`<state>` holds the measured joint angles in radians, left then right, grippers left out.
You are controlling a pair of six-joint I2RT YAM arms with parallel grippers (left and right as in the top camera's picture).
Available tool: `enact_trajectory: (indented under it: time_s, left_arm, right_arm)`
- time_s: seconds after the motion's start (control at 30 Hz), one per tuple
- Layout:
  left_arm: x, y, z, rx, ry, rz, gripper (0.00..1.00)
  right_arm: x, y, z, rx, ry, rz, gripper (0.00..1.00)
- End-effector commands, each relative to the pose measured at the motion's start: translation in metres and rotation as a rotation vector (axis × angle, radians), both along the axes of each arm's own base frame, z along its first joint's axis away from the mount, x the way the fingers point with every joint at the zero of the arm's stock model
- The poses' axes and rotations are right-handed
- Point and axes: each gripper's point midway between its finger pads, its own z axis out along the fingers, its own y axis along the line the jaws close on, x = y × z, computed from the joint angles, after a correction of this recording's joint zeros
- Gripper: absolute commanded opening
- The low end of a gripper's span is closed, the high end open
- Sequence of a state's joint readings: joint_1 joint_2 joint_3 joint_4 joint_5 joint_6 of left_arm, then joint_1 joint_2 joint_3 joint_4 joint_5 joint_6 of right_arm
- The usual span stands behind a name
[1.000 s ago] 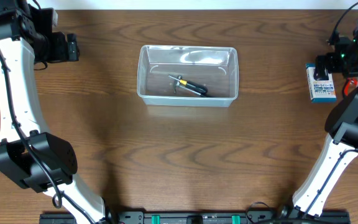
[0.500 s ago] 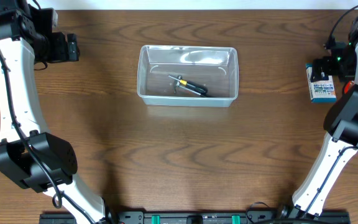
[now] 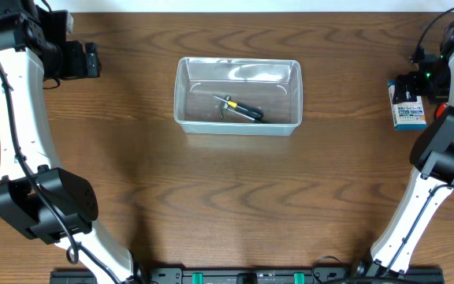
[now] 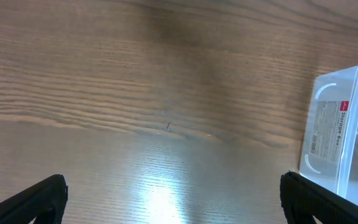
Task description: Pack container
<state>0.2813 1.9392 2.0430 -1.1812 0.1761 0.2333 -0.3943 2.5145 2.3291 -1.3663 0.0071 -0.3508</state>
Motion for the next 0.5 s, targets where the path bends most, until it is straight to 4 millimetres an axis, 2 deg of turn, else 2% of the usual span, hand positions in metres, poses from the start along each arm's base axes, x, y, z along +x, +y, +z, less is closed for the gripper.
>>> enact_trajectory:
  time_s: [0.0, 0.47]
  left_arm:
    - [-0.0016, 0.0026, 0.0009, 0.01, 0.002, 0.002, 0.98]
    - [-0.0016, 0.0026, 0.0009, 0.01, 0.002, 0.002, 0.98]
  right_arm:
    - [0.0044, 0.0043, -0.0007, 0.006, -0.008, -0.002, 0.99]
    - [-0.0036, 0.0083, -0.0105, 0.023, 0.026, -0.005, 0.99]
